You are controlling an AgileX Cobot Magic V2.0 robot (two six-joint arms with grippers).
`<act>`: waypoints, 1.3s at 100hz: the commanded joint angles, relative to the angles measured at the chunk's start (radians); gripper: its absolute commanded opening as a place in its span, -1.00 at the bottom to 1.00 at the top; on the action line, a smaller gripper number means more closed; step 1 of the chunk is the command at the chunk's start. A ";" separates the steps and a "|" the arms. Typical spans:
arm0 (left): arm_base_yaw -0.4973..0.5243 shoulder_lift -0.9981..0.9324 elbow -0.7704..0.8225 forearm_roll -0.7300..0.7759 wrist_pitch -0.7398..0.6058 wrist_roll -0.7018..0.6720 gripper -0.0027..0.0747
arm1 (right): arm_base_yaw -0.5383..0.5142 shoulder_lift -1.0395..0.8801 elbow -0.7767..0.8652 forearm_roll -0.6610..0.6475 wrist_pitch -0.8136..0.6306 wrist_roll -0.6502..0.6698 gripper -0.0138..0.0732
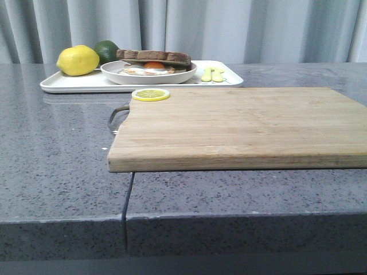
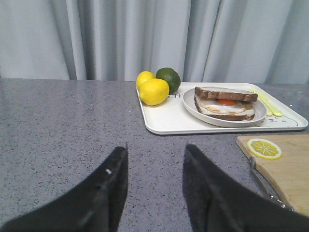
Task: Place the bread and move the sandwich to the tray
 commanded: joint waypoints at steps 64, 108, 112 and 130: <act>-0.006 -0.117 0.077 -0.017 -0.027 0.002 -0.44 | -0.004 -0.148 0.067 -0.014 -0.030 -0.001 -0.20; -0.006 -0.117 0.077 -0.023 -0.027 0.002 -0.98 | -0.004 -0.148 0.067 -0.014 -0.030 -0.001 -0.95; -0.006 -0.117 0.077 -0.023 -0.027 0.002 -0.98 | -0.004 -0.148 0.067 -0.014 -0.030 -0.001 -0.95; -0.008 -0.117 0.077 -0.023 -0.027 0.002 -0.98 | -0.004 -0.148 0.067 -0.014 -0.030 -0.001 -0.95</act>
